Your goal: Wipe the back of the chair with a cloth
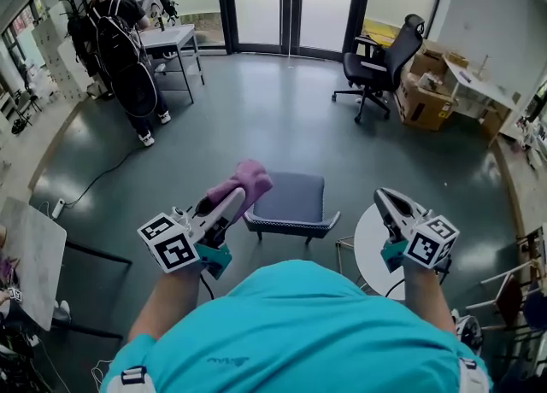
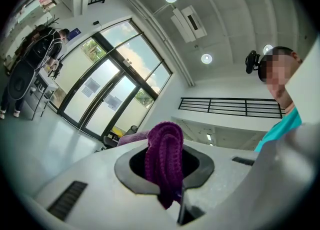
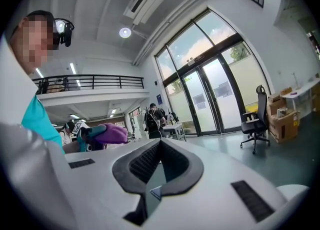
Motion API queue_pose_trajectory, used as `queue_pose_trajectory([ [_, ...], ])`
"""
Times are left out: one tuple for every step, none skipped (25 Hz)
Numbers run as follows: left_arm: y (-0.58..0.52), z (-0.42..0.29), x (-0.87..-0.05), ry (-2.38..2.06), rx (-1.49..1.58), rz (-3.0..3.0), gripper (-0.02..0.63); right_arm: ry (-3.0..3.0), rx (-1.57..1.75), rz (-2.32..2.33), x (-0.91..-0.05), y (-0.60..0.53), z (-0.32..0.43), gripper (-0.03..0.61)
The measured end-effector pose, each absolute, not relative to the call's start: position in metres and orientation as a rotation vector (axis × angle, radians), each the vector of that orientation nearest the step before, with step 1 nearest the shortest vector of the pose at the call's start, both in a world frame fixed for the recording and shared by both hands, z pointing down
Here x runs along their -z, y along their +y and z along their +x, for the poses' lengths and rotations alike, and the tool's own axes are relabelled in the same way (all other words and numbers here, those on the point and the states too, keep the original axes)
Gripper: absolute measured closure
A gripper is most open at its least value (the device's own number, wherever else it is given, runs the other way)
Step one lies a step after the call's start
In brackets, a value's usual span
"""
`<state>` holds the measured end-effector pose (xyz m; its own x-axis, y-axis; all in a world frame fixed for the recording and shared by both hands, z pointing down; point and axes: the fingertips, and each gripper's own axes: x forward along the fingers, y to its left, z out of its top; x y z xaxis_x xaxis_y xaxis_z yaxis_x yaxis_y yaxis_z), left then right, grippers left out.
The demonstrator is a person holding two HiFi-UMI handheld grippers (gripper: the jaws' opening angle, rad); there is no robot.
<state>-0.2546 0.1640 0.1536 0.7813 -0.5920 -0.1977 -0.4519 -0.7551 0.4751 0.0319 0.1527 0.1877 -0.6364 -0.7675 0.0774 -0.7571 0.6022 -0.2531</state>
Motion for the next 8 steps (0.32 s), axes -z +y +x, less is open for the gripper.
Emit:
queue_pose_trajectory([
  [0.164, -0.255, -0.155, -0.788, 0.475, 2.565, 0.555, 2.776, 0.42, -1.326, -0.19, 0.153, 0.032, 0.587],
  [0.164, -0.255, -0.156, -0.787, 0.475, 2.562, 0.555, 2.776, 0.428, -1.327, -0.192, 0.153, 0.033, 0.588],
  [0.163, -0.253, -0.156, -0.785, 0.476, 2.56, 0.555, 2.777, 0.433, -1.327, -0.193, 0.153, 0.035, 0.587],
  [0.162, -0.25, -0.157, -0.782, 0.477, 2.558, 0.555, 2.779, 0.436, -1.327, -0.193, 0.151, 0.037, 0.588],
  [0.161, -0.248, -0.157, -0.779, 0.477, 2.556, 0.555, 2.782, 0.437, -1.327, -0.192, 0.15, 0.038, 0.588],
  [0.16, -0.246, -0.157, -0.776, 0.476, 2.555, 0.555, 2.785, 0.437, -1.326, -0.191, 0.148, 0.039, 0.588],
  [0.159, -0.244, -0.158, -0.774, 0.475, 2.553, 0.555, 2.787, 0.438, -1.325, -0.191, 0.147, 0.039, 0.587],
  [0.158, -0.243, -0.159, -0.771, 0.473, 2.551, 0.555, 2.79, 0.44, -1.323, -0.191, 0.145, 0.04, 0.588],
])
